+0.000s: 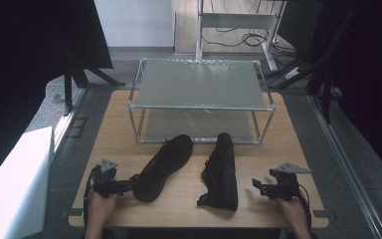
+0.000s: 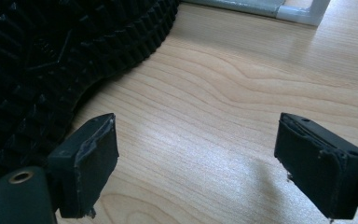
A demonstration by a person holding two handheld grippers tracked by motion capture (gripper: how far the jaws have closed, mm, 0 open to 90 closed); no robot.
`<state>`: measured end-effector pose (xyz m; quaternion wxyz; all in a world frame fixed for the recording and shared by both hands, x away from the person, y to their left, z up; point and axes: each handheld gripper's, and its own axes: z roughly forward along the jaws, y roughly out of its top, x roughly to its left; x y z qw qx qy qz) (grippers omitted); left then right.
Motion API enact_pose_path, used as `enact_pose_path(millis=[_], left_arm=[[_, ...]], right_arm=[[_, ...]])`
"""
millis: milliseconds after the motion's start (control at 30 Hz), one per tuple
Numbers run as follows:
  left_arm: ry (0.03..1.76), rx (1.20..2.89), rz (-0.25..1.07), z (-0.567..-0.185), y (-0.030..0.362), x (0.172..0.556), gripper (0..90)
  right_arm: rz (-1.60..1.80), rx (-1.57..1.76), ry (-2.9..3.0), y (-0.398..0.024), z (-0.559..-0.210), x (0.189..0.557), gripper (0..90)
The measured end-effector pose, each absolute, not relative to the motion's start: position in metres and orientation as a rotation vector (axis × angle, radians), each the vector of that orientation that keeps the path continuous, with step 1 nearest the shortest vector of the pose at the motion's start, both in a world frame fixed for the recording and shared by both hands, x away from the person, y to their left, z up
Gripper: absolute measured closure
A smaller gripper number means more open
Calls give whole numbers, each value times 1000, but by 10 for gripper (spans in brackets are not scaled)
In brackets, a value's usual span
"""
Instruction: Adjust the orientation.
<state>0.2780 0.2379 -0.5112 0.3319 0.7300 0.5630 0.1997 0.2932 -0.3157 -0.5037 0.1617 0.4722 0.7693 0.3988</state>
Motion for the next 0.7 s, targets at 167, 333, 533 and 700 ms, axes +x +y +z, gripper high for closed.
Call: enact_pose_path(millis=[167, 333, 533, 700], left_arm=[[1450, 1930, 503, -511, 235, 277, 0], [1407, 1964, 490, -510, 227, 274, 0], [1355, 2005, 476, -508, 214, 270, 0], [1316, 2030, 459, -508, 205, 268, 0]], right_arm=[[1140, 1347, 2202, -315, -504, 293, 134], [1146, 1352, 2195, -315, -504, 293, 134], [1153, 1355, 2196, -315, -504, 293, 134], [1166, 1361, 2200, -315, -504, 293, 134]])
